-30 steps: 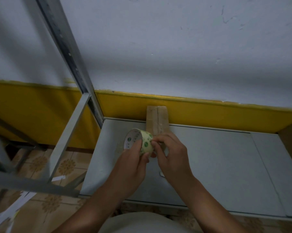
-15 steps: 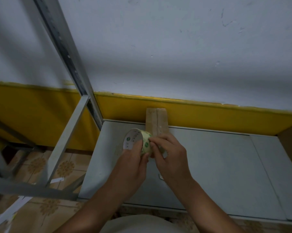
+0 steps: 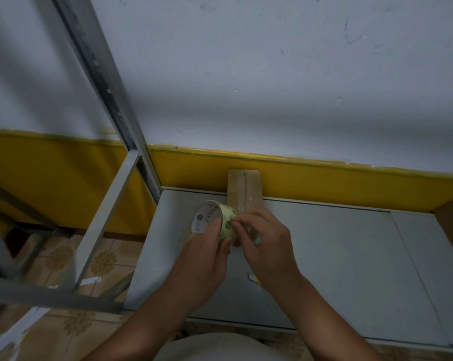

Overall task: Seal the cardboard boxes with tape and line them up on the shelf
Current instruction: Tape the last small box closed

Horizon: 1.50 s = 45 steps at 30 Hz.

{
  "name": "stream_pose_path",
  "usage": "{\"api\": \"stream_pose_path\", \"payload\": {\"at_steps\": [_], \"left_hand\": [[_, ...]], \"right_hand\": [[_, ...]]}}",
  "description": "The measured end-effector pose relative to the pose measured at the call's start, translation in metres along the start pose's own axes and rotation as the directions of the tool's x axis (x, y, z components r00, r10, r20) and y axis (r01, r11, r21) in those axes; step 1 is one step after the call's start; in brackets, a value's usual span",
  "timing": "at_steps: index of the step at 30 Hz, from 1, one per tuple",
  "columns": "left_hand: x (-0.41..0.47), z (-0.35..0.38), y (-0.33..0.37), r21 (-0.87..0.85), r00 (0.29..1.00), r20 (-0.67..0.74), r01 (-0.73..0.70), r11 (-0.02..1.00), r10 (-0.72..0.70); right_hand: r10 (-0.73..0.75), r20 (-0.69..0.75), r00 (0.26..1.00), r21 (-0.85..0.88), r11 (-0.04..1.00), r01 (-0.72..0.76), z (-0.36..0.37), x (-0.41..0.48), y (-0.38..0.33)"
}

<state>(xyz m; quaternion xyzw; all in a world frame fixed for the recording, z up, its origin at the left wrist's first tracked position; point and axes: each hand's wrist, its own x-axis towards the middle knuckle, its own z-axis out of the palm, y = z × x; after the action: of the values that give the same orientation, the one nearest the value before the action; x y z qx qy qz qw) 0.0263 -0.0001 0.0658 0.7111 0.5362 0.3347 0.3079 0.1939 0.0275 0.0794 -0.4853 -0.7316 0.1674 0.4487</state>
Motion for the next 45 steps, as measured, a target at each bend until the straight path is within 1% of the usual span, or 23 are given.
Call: {"api": "stream_pose_path", "payload": {"at_steps": [5,9,15,19,25,30,38,43,45], "left_hand": [[0.001,0.001,0.003,-0.004,1.000,0.004,0.004,1.000,-0.004],[-0.002,0.000,0.007,-0.036,1.000,0.009,0.012,0.999,-0.011],[0.007,-0.002,0.017,-0.015,1.000,0.004,0.010,1.000,-0.010],[0.003,-0.003,0.020,-0.018,0.999,0.016,0.041,0.999,-0.040],[-0.002,-0.001,0.023,-0.072,1.000,0.014,0.023,0.997,-0.022],[-0.002,-0.002,0.030,-0.118,1.000,-0.008,0.000,0.993,-0.001],[-0.008,0.000,0.032,-0.171,1.000,-0.005,-0.003,0.985,0.002],[-0.002,-0.006,0.037,-0.172,0.999,0.038,-0.009,0.985,0.016],[-0.002,-0.007,0.036,-0.161,0.999,0.034,-0.006,0.987,0.012]], "right_hand": [[0.010,-0.012,1.000,0.002,1.000,-0.010,-0.001,-0.001,0.000],[0.018,0.015,1.000,0.024,1.000,-0.018,-0.001,-0.003,-0.004],[0.052,-0.093,0.994,0.053,0.997,-0.048,-0.004,0.003,-0.005],[0.049,-0.066,0.997,0.040,0.998,-0.046,-0.005,0.001,-0.008],[0.034,0.005,0.999,0.039,0.999,-0.034,-0.010,0.002,-0.010],[0.046,0.004,0.999,0.067,0.997,-0.047,-0.007,0.003,-0.016],[0.011,-0.010,1.000,0.033,0.999,-0.011,0.003,-0.009,-0.015],[0.060,-0.110,0.992,0.078,0.996,-0.052,-0.004,-0.010,-0.012],[0.014,-0.074,0.997,0.059,0.998,-0.010,-0.007,-0.009,-0.011]]}}
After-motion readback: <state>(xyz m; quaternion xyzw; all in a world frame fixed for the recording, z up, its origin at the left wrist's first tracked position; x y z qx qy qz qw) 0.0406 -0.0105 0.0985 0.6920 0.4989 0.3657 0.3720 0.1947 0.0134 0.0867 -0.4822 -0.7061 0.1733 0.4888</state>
